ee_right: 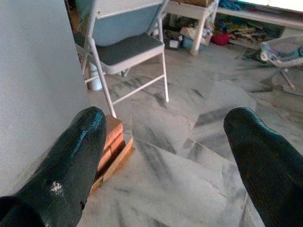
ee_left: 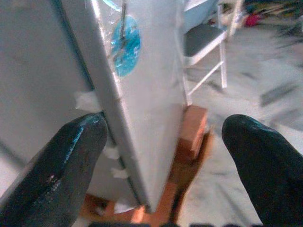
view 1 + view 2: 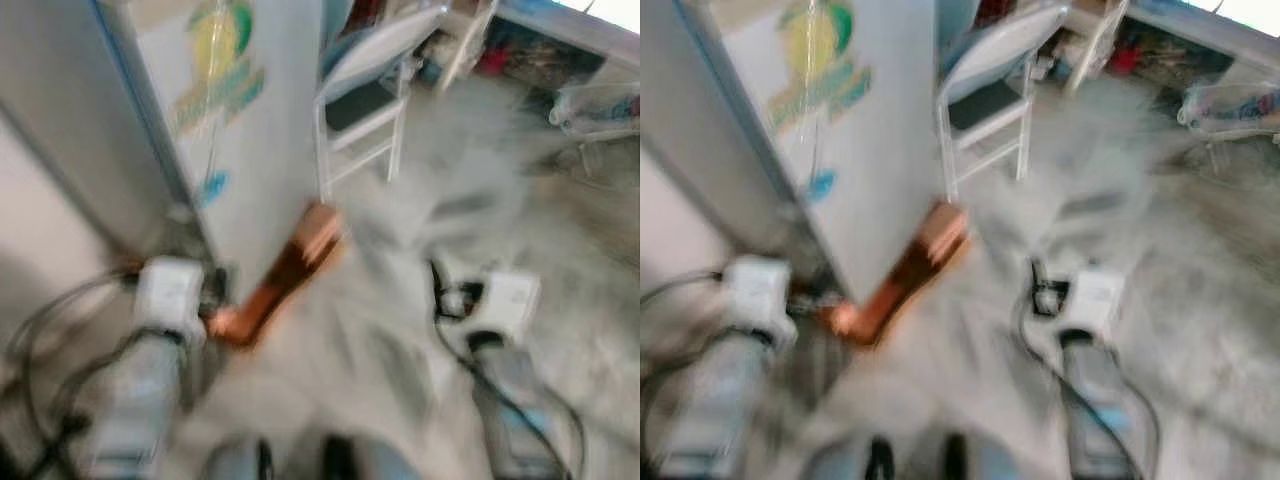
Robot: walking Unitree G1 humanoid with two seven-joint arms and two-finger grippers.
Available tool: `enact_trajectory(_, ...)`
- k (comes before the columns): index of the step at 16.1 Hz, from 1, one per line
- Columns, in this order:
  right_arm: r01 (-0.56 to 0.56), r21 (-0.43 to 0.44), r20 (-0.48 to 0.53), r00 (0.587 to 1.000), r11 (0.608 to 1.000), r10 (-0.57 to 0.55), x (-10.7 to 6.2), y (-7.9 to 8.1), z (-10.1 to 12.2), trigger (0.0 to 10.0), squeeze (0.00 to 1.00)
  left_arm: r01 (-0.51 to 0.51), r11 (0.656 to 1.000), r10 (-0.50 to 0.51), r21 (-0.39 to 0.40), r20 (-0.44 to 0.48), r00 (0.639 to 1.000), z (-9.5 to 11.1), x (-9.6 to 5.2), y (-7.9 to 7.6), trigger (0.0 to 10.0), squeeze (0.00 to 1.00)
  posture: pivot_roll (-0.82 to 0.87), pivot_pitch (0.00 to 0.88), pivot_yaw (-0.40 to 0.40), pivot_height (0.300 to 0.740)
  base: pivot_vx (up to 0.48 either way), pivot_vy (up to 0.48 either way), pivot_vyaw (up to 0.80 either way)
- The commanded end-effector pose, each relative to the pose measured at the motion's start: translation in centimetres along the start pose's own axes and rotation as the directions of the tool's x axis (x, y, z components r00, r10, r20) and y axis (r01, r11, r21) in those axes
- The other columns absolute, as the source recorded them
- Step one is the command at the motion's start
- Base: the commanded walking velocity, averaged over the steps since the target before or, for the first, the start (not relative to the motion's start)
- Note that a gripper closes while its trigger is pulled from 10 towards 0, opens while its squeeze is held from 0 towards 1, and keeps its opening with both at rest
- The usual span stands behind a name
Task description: Restocking fridge
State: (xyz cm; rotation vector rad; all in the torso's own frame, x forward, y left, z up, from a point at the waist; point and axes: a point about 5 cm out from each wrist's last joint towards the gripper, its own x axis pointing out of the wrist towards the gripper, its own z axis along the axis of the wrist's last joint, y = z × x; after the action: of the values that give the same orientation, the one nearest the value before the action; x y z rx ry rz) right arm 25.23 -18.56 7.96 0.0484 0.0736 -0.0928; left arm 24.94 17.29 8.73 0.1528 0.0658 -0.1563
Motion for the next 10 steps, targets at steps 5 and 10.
enact_trajectory(5, -0.041, 0.008, -0.014, 0.999, 0.999, 0.041, -0.28, 0.77, -0.07, 10.0, 0.00, 0.027, 0.999, -0.026, 0.032, -0.025, 0.999, -0.84, -0.49, 0.00, 10.0, 0.00, 0.10, 0.148, -0.051, 0.740, 0.000, 0.349, -0.59)
enact_trajectory(10, -0.046, -0.004, -0.017, 0.999, 0.999, 0.046, -0.18, 0.79, -0.07, 10.0, 0.00, 0.004, 1.000, -0.003, 0.004, -0.030, 1.000, -0.84, -0.36, 0.50, 10.0, 0.00, 0.10, 0.155, -0.056, 0.740, 0.000, 0.000, -0.80)
